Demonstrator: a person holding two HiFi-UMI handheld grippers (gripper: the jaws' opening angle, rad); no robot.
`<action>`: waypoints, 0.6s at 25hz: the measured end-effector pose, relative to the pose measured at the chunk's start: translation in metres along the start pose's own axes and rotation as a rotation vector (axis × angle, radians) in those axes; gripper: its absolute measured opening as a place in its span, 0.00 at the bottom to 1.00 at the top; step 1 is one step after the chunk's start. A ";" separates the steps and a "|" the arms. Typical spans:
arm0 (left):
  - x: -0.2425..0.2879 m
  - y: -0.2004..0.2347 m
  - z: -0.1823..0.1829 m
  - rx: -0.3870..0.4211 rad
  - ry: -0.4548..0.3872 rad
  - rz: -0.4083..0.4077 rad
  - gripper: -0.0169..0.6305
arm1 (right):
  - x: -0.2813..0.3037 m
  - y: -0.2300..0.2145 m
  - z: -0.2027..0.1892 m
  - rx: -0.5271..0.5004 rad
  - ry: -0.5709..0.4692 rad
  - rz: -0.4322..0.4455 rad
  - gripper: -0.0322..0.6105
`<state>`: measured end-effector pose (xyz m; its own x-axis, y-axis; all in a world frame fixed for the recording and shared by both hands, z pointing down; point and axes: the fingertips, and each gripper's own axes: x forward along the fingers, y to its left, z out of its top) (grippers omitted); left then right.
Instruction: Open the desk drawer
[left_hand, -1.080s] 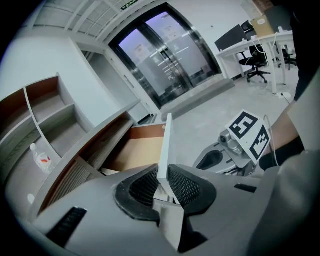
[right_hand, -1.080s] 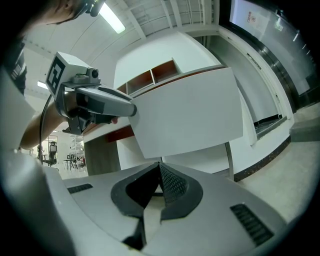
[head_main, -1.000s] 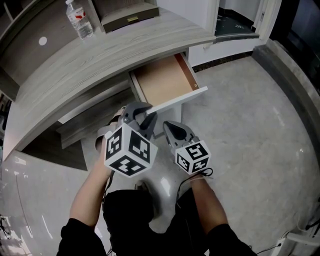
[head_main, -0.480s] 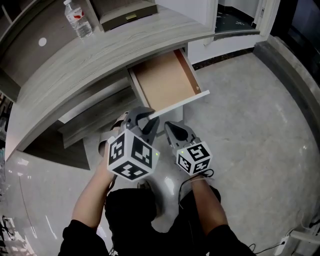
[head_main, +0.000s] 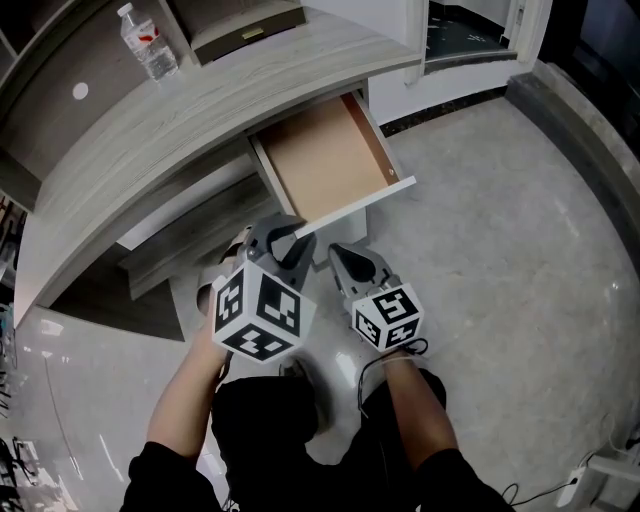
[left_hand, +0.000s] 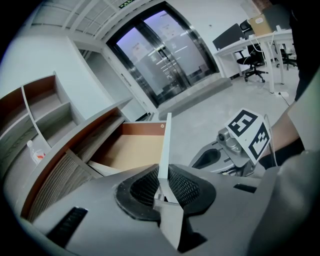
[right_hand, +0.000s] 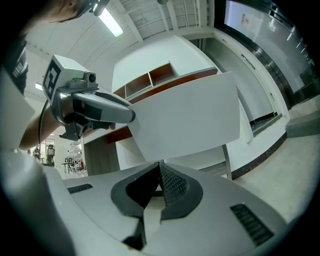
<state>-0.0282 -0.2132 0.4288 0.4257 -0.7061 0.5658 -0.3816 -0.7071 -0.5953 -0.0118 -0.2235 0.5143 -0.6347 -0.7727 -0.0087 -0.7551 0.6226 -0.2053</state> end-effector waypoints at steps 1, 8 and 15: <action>0.000 0.000 0.000 0.002 0.000 0.001 0.13 | 0.000 0.001 0.000 -0.005 -0.003 0.001 0.06; 0.002 -0.003 -0.003 -0.037 -0.015 -0.020 0.13 | -0.001 -0.001 0.001 -0.010 -0.014 -0.008 0.06; 0.003 -0.004 -0.002 -0.074 -0.036 -0.023 0.13 | -0.004 -0.006 0.003 -0.010 -0.011 -0.013 0.06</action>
<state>-0.0269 -0.2120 0.4340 0.4639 -0.6885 0.5575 -0.4304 -0.7252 -0.5374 -0.0045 -0.2246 0.5129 -0.6233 -0.7818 -0.0173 -0.7647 0.6140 -0.1953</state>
